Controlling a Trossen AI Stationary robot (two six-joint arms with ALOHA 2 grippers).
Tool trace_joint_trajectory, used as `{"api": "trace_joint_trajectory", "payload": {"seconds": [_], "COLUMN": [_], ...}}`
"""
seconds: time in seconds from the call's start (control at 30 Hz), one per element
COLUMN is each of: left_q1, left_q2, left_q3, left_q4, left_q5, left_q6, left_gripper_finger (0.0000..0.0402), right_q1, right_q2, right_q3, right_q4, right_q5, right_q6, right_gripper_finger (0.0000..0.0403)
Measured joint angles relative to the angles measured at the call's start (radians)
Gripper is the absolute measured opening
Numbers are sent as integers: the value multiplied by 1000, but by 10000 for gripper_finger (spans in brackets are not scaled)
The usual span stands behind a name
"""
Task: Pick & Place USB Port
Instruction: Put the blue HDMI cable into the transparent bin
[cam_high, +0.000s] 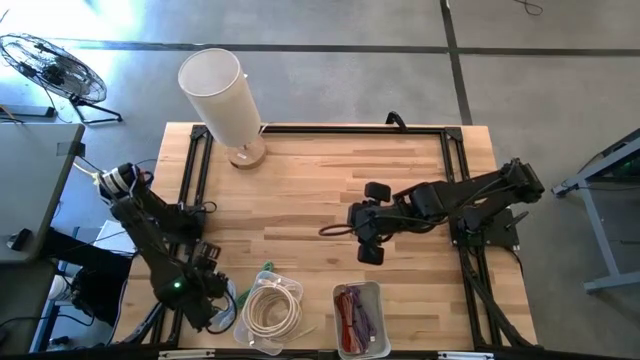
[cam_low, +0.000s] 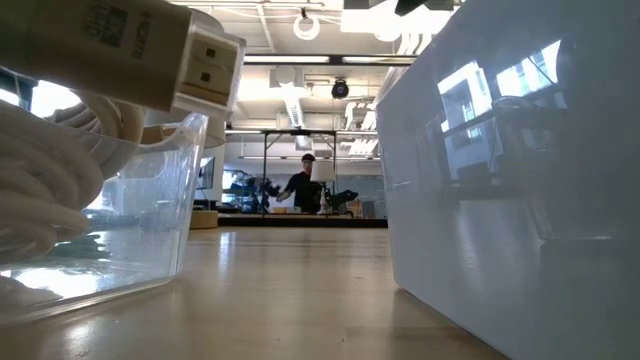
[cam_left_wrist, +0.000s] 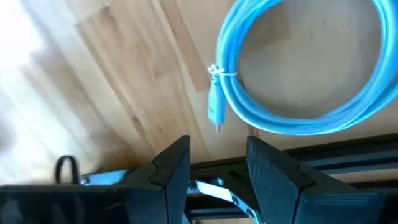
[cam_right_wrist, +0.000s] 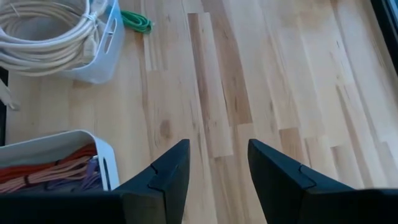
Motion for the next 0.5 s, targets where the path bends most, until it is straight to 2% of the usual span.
{"api": "trace_joint_trajectory", "payload": {"seconds": [0.27, 0.43, 0.5], "left_q1": [118, 178, 189], "left_q2": [0, 0, 0], "left_q3": [-118, -183, -207], "left_q4": [140, 289, 333], "left_q5": [60, 180, 199], "left_q6": [88, 185, 193], "left_gripper_finger": [151, 151, 151], "right_q1": [4, 9, 15], "right_q2": [0, 0, 0], "right_q3": [0, 0, 0], "right_q4": [1, 3, 7], "right_q5": [0, 0, 0], "right_q6": [67, 103, 104], "right_gripper_finger": [154, 154, 154]}}
